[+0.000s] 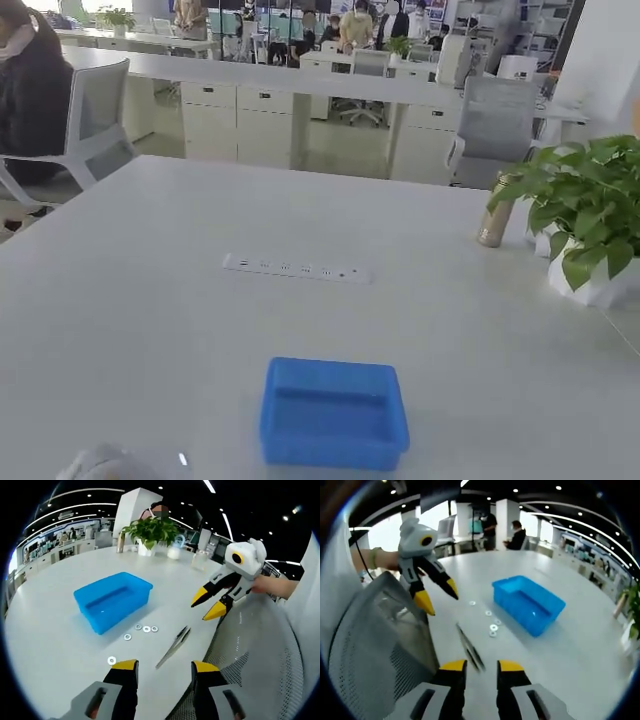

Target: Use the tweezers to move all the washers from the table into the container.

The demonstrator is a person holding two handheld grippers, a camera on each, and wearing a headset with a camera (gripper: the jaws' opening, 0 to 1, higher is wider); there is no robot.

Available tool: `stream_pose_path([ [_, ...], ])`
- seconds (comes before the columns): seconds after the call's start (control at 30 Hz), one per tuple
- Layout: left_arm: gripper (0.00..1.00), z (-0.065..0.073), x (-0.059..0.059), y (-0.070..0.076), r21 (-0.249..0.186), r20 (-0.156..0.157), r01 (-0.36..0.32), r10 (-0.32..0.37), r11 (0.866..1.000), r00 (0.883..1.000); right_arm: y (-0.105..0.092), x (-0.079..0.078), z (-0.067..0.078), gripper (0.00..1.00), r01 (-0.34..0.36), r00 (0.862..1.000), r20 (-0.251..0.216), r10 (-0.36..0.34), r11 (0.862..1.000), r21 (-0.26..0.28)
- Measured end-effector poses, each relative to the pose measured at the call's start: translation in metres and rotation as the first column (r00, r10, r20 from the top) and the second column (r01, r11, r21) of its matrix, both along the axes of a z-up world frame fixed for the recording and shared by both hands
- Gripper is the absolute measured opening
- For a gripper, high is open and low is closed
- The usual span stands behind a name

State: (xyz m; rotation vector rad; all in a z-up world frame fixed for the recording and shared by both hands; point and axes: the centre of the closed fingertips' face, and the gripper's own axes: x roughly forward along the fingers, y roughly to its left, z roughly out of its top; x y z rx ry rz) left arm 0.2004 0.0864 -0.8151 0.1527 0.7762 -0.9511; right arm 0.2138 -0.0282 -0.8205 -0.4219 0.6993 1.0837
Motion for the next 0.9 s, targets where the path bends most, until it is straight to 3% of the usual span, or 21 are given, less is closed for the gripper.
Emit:
stream_pose_path([
  [0.03, 0.39, -0.004, -0.004, -0.004, -0.004, -0.030, 0.023, -0.023, 1.000, 0.999, 0.004, 0.000, -0.004, 0.19, -0.016, 1.000, -0.004, 0.016, 1.000, -0.010],
  [0.17, 0.36, -0.014, -0.003, -0.009, 0.030, -0.044, 0.063, -0.062, 0.998, 0.997, 0.016, -0.001, -0.013, 0.19, -0.054, 0.998, -0.026, 0.053, 0.998, -0.024],
  [0.33, 0.31, -0.024, 0.000, -0.009, 0.113, -0.034, 0.140, -0.137, 0.984, 0.990, 0.023, -0.002, -0.023, 0.19, -0.098, 0.995, -0.041, 0.096, 0.994, -0.054],
  [0.5, 0.26, -0.031, 0.004, -0.013, 0.161, -0.035, 0.192, -0.189, 0.968, 0.981, 0.025, -0.003, -0.030, 0.17, -0.138, 0.990, -0.054, 0.133, 0.986, -0.090],
  [0.57, 0.24, -0.033, 0.003, -0.014, 0.167, -0.050, 0.212, -0.206, 0.963, 0.977, 0.026, -0.003, -0.033, 0.17, -0.151, 0.988, -0.055, 0.146, 0.984, -0.099],
  [0.77, 0.17, -0.038, 0.006, -0.017, 0.198, -0.046, 0.256, -0.252, 0.946, 0.967, 0.029, -0.003, -0.035, 0.16, -0.183, 0.982, -0.060, 0.177, 0.976, -0.121],
  [0.9, 0.11, -0.037, 0.008, -0.019, 0.226, -0.014, 0.281, -0.285, 0.933, 0.958, 0.031, -0.003, -0.038, 0.15, -0.201, 0.979, -0.059, 0.195, 0.970, -0.137],
])
